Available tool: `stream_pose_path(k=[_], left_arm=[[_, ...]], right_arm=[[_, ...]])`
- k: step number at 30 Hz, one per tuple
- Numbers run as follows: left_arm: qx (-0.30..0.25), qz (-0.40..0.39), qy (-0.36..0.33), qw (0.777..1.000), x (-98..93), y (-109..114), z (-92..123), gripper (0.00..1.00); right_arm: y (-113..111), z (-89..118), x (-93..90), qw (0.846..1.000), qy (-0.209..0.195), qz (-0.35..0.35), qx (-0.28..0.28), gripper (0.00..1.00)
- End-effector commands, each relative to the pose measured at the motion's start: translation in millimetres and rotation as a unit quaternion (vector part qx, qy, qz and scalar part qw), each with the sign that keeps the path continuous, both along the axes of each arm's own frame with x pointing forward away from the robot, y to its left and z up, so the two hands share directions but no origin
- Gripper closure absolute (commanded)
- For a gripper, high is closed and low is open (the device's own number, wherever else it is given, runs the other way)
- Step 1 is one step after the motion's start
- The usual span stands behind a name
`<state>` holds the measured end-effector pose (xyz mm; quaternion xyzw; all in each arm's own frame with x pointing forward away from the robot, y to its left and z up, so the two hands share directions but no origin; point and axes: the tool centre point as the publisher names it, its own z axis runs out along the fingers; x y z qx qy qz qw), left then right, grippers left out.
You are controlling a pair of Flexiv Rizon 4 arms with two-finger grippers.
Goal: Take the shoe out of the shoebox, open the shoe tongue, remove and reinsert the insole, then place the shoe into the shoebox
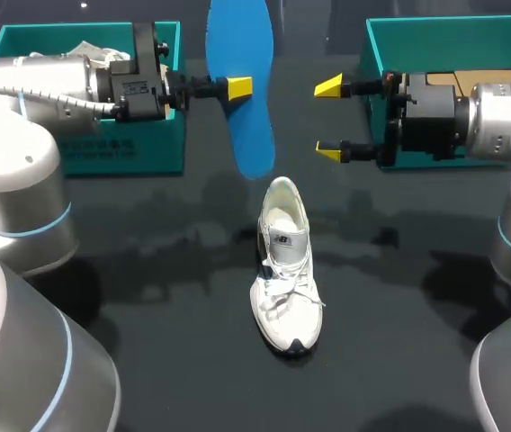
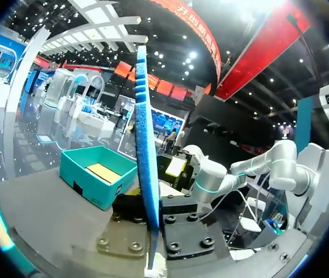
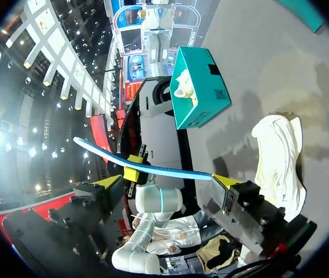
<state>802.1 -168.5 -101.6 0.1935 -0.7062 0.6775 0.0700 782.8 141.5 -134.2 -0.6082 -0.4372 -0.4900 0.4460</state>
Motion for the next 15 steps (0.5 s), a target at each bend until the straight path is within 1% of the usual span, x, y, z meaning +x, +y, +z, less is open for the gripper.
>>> stream_pose_path(k=[1,2,15], left_arm=[[-0.023,-0.024,-0.183,0.983,5.1,9.4,-6.6,1.0],[-0.031,-0.01,-0.222,0.974,8.4,10.9,-11.7,1.0],[-0.031,-0.01,-0.222,0.974,8.4,10.9,-11.7,1.0]], right_arm=[[2.2,0.1,0.5,1.0,0.001,-0.001,-0.002,0.0],[2.2,0.1,0.5,1.0,0.001,-0.001,-0.002,0.0],[2.2,0.1,0.5,1.0,0.001,-0.001,-0.002,0.0]])
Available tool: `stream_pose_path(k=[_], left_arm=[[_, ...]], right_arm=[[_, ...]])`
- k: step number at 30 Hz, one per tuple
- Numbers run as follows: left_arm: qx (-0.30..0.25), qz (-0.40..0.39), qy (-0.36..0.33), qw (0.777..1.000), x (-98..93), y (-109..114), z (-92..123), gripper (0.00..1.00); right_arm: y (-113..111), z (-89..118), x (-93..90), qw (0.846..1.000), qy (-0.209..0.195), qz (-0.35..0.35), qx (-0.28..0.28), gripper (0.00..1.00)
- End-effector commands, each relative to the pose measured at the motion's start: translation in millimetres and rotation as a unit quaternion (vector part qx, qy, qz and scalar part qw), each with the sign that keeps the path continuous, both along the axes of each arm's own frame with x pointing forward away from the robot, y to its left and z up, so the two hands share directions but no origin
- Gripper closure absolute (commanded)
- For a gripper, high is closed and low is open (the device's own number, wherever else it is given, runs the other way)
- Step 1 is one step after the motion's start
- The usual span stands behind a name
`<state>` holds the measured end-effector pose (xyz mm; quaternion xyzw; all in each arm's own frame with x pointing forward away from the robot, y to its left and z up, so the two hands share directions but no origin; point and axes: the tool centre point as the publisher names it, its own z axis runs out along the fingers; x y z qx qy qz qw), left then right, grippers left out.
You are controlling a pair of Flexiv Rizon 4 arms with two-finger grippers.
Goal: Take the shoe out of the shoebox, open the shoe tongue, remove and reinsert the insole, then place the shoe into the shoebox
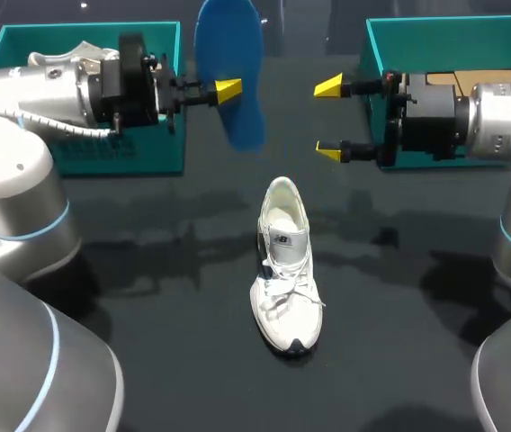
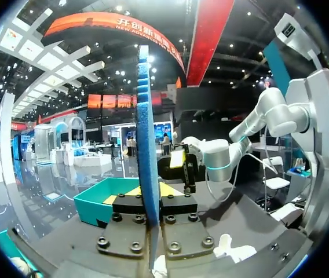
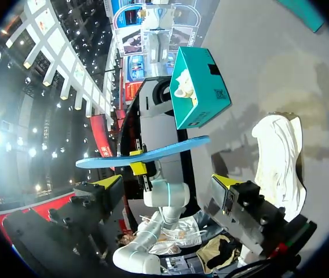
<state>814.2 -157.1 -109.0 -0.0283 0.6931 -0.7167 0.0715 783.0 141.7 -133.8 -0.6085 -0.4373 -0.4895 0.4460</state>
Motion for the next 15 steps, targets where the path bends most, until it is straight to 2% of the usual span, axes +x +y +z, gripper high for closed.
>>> stream_pose_path(k=[1,3,11,15], left_arm=[[-0.011,0.003,-0.003,1.0,-3.7,-0.5,-4.3,1.0],[-0.014,-0.004,-0.013,1.0,-5.4,-0.6,-5.1,1.0],[0.047,-0.034,-0.157,0.986,-18.4,-0.9,-1.3,1.0],[0.047,-0.047,-0.197,0.978,-22.0,0.7,-0.5,1.0]], right_arm=[[2.0,-0.3,0.4,1.0,0.0,-0.001,-0.001,0.0],[2.0,-0.3,0.4,1.0,0.0,-0.001,-0.001,0.0],[2.0,-0.3,0.4,1.0,0.0,-0.001,-0.001,0.0],[2.0,-0.3,0.4,1.0,0.0,-0.001,-0.001,0.0]])
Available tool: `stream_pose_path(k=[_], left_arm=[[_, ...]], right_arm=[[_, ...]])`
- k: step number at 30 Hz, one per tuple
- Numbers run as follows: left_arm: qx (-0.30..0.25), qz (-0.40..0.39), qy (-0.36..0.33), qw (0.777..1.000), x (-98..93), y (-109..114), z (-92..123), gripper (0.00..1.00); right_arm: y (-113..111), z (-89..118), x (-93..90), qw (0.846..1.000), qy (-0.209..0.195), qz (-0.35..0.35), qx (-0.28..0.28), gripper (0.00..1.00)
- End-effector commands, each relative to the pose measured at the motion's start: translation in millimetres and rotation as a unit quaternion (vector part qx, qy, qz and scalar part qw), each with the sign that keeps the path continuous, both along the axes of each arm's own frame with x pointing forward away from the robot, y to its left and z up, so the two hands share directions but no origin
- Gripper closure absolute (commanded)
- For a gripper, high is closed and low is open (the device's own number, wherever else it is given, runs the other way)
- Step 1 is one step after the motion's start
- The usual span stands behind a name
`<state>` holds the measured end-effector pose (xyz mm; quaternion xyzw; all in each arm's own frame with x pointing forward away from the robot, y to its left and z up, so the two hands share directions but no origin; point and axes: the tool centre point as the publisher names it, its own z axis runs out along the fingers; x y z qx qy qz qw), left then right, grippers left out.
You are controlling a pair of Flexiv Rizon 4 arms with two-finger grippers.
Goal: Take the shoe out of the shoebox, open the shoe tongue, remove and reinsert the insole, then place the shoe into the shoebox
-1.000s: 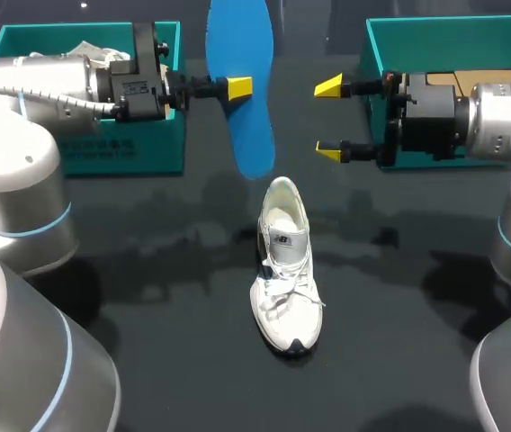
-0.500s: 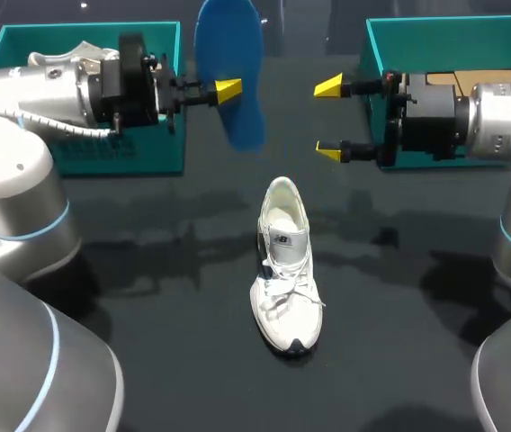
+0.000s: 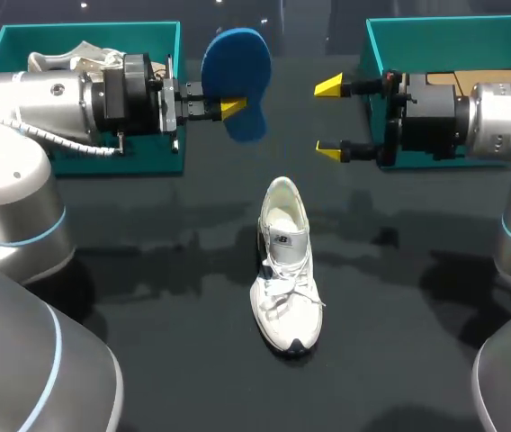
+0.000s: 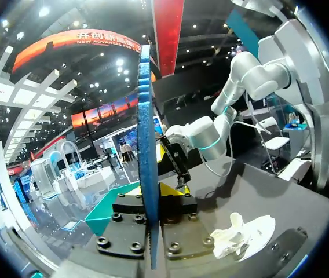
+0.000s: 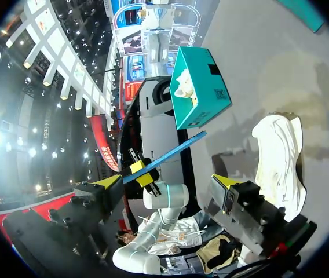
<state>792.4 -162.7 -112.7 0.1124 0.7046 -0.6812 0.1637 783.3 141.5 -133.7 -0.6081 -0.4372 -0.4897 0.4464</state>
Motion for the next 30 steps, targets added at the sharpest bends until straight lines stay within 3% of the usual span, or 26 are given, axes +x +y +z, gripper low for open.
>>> stream_pose_path(k=[1,6,9,10,19,30], left_arm=[[0.005,-0.022,-0.046,0.999,-1.5,6.8,3.3,1.0],[0.036,-0.04,-0.141,0.989,-7.8,6.7,1.8,1.0],[0.146,-0.052,-0.26,0.953,-13.0,4.0,-5.5,1.0],[0.157,-0.04,-0.258,0.952,-12.8,4.3,-6.9,1.0],[0.157,-0.04,-0.258,0.952,-12.8,4.3,-6.9,1.0],[0.141,-0.009,-0.402,0.904,0.0,-7.7,-23.1,1.0]], right_arm=[[2.2,-0.4,0.1,1.0,0.0,-0.001,-0.002,0.0],[2.2,-0.4,0.1,1.0,0.0,-0.001,-0.002,0.0],[2.2,-0.4,0.1,1.0,0.0,-0.001,-0.002,0.0],[2.2,-0.4,0.1,1.0,0.0,-0.001,-0.002,0.0],[2.2,-0.4,0.1,1.0,0.0,-0.001,-0.002,0.0],[8.3,8.0,1.9,1.0,-0.012,0.022,0.01,0.0]])
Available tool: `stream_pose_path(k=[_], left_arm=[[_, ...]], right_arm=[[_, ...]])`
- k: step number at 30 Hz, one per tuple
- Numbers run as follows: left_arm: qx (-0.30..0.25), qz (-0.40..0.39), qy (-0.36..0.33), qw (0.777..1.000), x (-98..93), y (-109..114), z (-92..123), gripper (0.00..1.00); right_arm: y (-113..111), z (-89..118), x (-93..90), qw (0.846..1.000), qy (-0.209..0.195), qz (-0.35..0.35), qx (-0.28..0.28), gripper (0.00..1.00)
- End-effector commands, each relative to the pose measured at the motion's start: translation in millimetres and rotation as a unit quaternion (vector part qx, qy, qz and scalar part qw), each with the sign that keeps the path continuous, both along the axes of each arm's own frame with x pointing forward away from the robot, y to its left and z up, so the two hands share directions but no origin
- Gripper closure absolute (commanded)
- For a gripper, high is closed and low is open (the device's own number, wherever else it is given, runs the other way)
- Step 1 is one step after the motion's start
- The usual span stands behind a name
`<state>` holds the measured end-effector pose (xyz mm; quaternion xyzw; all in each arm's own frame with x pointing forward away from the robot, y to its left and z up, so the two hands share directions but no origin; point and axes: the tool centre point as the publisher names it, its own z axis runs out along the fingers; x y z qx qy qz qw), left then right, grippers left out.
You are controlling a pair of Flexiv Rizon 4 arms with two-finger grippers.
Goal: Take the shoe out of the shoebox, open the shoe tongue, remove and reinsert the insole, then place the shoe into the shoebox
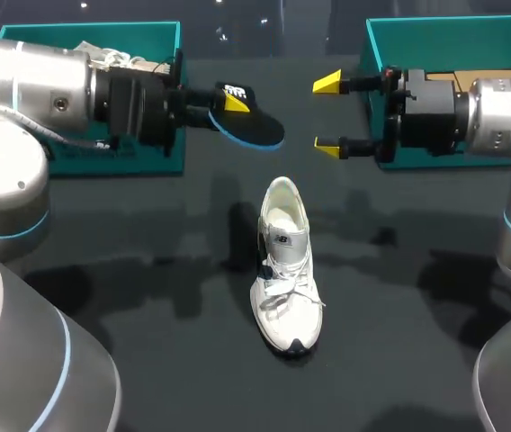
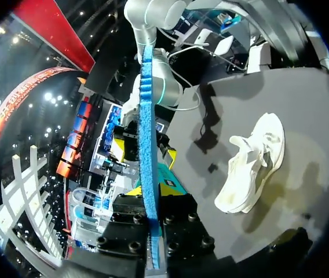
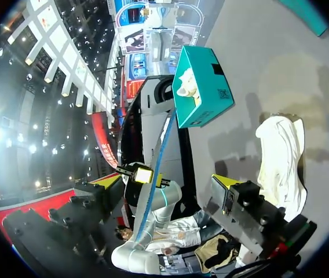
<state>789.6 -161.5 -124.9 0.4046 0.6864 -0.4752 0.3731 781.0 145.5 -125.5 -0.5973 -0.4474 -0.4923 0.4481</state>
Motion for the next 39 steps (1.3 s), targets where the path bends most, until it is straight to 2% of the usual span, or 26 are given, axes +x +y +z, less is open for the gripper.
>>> stream_pose_path(k=[1,14,17,19,20,29,35,39], left_arm=[[-0.025,0.011,-0.048,0.998,4.9,-11.3,-13.1,1.0],[-0.041,0.019,-0.142,0.989,21.2,-28.2,-20.0,1.0],[-0.046,0.01,-0.157,0.986,22.5,-30.0,-20.5,1.0],[-0.044,0.005,-0.165,0.985,23.8,-31.6,-21.8,1.0],[-0.042,0.003,-0.17,0.985,25.0,-32.5,-22.9,1.0],[-0.049,-0.011,-0.205,0.978,33.5,-40.9,-28.8,1.0],[-0.059,-0.02,-0.201,0.978,34.9,-49.1,-28.7,1.0],[-0.061,-0.028,-0.199,0.978,33.9,-52.2,-28.7,1.0]], right_arm=[[5.5,-0.3,3.3,1.0,-0.004,0.015,0.014,0.0],[21.7,-9.3,-9.9,0.999,0.015,0.035,0.038,0.0],[25.2,-8.8,-11.8,0.998,0.015,0.04,0.037,0.25],[27.2,-8.0,-13.2,0.998,0.014,0.044,0.035,0.47],[27.9,-7.8,-13.8,0.998,0.015,0.045,0.035,0.51],[36.9,-8.0,-18.1,0.997,0.021,0.059,0.036,0.53],[45.1,-11.4,-17.3,0.996,0.025,0.073,0.041,0.53],[46.8,-11.9,-17.5,0.996,0.024,0.079,0.041,0.57]])
